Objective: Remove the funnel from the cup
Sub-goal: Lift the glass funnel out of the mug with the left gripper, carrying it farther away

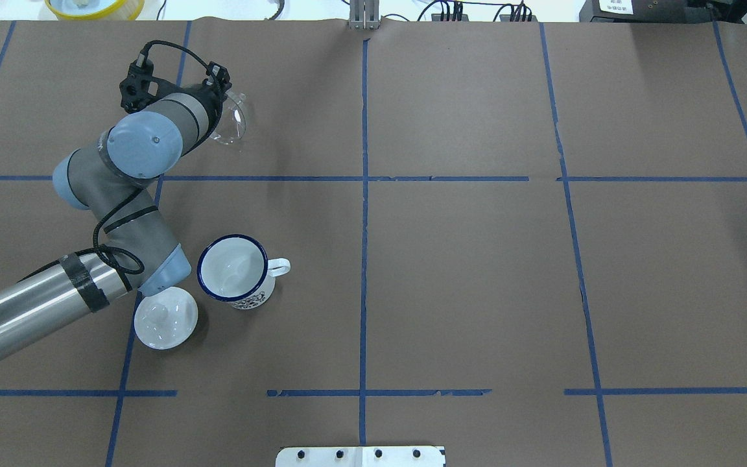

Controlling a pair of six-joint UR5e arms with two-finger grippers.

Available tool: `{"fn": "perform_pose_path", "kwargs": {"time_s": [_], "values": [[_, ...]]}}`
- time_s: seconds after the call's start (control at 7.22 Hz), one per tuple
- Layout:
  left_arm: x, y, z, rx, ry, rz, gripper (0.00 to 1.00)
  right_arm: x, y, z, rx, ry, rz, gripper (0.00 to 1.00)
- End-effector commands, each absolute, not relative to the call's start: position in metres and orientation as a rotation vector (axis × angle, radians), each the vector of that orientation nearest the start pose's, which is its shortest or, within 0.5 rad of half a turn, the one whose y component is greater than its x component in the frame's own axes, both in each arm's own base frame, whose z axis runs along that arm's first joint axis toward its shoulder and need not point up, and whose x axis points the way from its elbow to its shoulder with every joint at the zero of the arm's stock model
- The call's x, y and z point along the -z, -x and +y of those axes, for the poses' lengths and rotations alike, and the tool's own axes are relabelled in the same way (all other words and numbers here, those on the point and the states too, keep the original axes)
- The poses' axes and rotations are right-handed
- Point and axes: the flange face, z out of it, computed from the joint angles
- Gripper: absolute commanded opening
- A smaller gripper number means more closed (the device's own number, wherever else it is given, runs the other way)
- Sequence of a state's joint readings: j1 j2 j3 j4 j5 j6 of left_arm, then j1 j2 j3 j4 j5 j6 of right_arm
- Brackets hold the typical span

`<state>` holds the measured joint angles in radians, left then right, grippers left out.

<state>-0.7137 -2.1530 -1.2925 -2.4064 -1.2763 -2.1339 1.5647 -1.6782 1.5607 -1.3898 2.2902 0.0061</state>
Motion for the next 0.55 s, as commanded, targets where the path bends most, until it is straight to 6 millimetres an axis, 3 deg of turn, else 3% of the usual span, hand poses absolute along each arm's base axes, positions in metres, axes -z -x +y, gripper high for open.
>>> {"fn": "perform_pose_path", "kwargs": {"time_s": [0.0, 0.14, 0.42], "values": [[-0.329, -0.441, -0.601, 1.196, -0.426, 1.213, 1.00, -0.700, -0.065, -0.449, 0.023, -0.056, -0.720, 1.00], [-0.311, -0.421, -0.594, 1.130, -0.390, 1.254, 1.00, -0.699, -0.065, -0.449, 0.023, -0.057, -0.720, 1.00], [-0.325, -0.362, -0.533, 0.842, -0.438, 1.200, 1.00, -0.700, -0.065, -0.449, 0.023, -0.056, -0.720, 1.00]]}}
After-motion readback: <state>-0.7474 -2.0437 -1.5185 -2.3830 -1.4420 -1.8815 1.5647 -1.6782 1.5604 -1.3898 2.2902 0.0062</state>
